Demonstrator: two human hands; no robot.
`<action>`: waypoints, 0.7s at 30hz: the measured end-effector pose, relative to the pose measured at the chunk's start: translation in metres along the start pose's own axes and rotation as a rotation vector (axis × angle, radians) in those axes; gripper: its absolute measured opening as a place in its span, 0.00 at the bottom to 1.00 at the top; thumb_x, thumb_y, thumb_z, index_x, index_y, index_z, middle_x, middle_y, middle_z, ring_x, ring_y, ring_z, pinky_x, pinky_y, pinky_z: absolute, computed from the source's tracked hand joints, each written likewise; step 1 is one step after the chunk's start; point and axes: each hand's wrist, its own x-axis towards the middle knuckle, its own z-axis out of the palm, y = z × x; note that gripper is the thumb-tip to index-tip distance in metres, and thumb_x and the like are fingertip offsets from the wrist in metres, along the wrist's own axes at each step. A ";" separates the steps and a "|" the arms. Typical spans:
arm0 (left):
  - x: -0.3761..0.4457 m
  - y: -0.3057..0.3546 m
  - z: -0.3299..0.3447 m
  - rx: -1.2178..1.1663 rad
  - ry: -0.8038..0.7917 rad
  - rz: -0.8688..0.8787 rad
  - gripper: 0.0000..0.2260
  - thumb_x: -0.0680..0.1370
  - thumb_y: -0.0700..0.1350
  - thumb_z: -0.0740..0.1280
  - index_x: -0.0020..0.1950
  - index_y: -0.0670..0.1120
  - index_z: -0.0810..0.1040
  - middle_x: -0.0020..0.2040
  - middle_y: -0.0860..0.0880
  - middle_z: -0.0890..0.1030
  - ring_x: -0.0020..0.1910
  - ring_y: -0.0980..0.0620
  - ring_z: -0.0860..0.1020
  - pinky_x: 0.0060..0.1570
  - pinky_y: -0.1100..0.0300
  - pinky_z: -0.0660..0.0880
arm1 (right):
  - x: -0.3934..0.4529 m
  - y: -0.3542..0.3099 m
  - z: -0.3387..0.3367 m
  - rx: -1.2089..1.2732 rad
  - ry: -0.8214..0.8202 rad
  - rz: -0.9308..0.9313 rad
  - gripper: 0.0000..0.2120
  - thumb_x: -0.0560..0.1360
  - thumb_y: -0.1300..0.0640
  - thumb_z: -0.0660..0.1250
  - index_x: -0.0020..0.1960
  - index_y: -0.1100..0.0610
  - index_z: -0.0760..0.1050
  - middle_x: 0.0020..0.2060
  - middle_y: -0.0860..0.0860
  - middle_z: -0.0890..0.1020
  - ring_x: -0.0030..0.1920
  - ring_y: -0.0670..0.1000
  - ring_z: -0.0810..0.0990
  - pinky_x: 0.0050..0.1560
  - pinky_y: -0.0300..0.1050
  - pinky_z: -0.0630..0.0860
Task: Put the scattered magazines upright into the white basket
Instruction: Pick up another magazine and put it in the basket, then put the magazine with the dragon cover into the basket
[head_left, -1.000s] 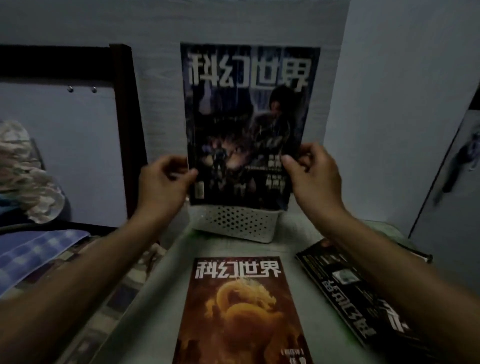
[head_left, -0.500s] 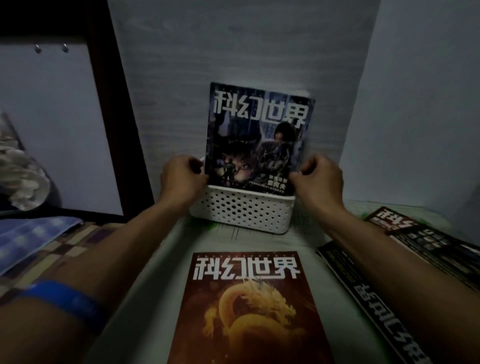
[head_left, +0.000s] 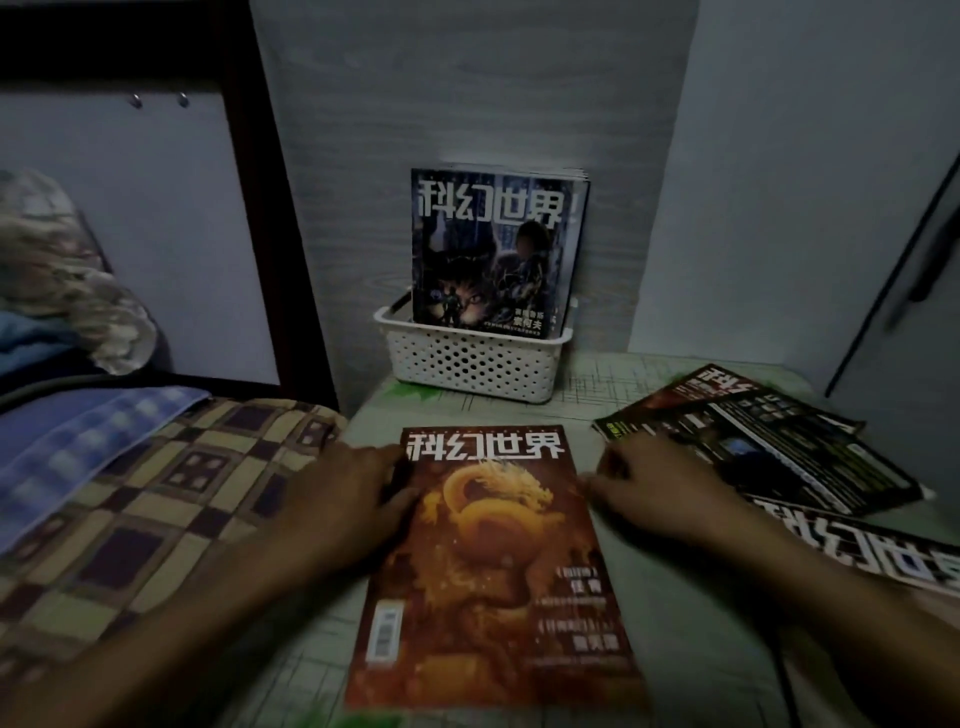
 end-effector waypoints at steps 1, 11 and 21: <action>-0.009 0.007 0.000 -0.007 -0.023 0.002 0.13 0.77 0.58 0.65 0.59 0.55 0.75 0.54 0.55 0.80 0.49 0.57 0.77 0.47 0.59 0.76 | -0.007 -0.003 0.000 0.000 -0.088 0.030 0.13 0.76 0.41 0.65 0.47 0.50 0.76 0.42 0.47 0.80 0.43 0.46 0.79 0.45 0.44 0.77; -0.033 0.038 -0.024 -1.227 0.055 -0.234 0.16 0.80 0.35 0.61 0.61 0.53 0.77 0.49 0.46 0.86 0.46 0.45 0.85 0.47 0.49 0.82 | -0.047 -0.016 -0.014 0.561 -0.172 0.140 0.13 0.73 0.53 0.73 0.51 0.54 0.72 0.48 0.54 0.83 0.40 0.49 0.81 0.38 0.44 0.78; -0.018 0.032 -0.038 -1.144 0.069 -0.119 0.18 0.81 0.39 0.61 0.68 0.55 0.72 0.54 0.51 0.82 0.50 0.50 0.81 0.47 0.53 0.78 | -0.034 -0.035 -0.049 0.862 0.042 -0.058 0.08 0.80 0.57 0.63 0.52 0.56 0.81 0.42 0.56 0.87 0.37 0.55 0.85 0.39 0.50 0.79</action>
